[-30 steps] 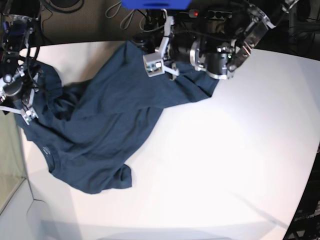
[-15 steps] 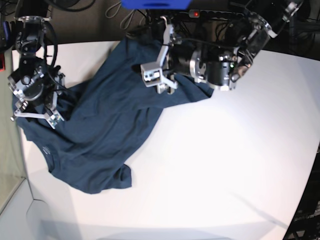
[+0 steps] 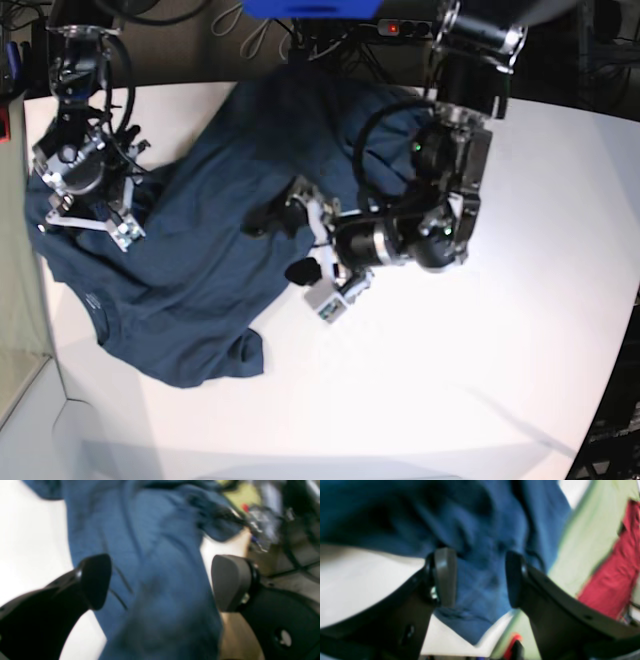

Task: Layout the t-shirt on the table in an organized manner, then fold the t-shirt properly
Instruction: 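Release the fabric and lower the left gripper onto the shirt body, then grasp the shirt hem with the left gripper and pull it outward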

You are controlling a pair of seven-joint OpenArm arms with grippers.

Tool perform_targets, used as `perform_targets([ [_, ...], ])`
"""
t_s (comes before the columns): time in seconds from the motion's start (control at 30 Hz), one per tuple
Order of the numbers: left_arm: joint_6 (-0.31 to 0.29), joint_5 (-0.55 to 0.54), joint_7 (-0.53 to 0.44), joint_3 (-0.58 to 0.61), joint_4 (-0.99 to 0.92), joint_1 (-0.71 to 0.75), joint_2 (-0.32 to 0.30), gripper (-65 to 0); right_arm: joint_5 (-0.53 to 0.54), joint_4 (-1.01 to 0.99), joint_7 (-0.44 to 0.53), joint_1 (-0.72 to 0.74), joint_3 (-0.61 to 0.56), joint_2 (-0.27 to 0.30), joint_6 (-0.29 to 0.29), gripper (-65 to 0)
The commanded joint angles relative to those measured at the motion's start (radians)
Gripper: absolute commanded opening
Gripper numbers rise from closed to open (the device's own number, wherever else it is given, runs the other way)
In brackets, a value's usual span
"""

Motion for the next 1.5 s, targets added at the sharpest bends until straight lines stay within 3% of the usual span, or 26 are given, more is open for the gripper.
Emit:
perform_targets([
  [0.0, -0.005, 0.033, -0.02, 0.0, -0.052, -0.055, 0.041, -3.6, -0.008, 0.037, 0.006, -0.003, 0.003, -0.007, -0.008, -32.9],
  [0.1, -0.005, 0.177, -0.068, 0.004, -0.218, -0.134, 0.112, -3.6, -0.008, 0.083, 0.006, -0.017, -0.041, -0.039, -0.008, -32.9],
  [0.23, -0.005, 0.318, -0.171, 0.001, -0.436, -0.219, 0.121, -3.6, -0.008, 0.125, 0.006, -0.037, -0.109, -0.082, -0.008, -32.9],
  [0.5, -0.005, 0.336, -0.341, 0.001, -0.747, -0.297, 0.121, -3.6, -0.008, 0.12, 0.006, -0.042, -0.202, -0.191, -0.008, -32.9],
  [0.73, -0.005, 0.338, -0.404, 0.004, -0.778, -0.3, 0.121, -3.6, -0.008, 0.031, 0.01, -0.114, -0.227, -0.209, -0.008, -32.9],
  [0.97, -0.005, 0.338, -0.436, 0.004, -0.781, -0.343, 0.089, -3.6, -0.008, -0.018, 0.013, -0.224, -0.227, -0.169, -0.008, -32.9],
  [1.33, -0.005, 0.332, -0.435, -0.002, -0.772, -0.437, -0.055, -3.6, -0.008, -0.003, 0.013, -0.33, -0.224, -0.005, -0.008, -32.9],
  [1.47, -0.005, 0.281, -0.375, -0.019, -0.767, -0.453, -0.064, -3.6, -0.008, 0.074, 0.01, -0.347, -0.221, 0.025, -0.008, -32.9],
])
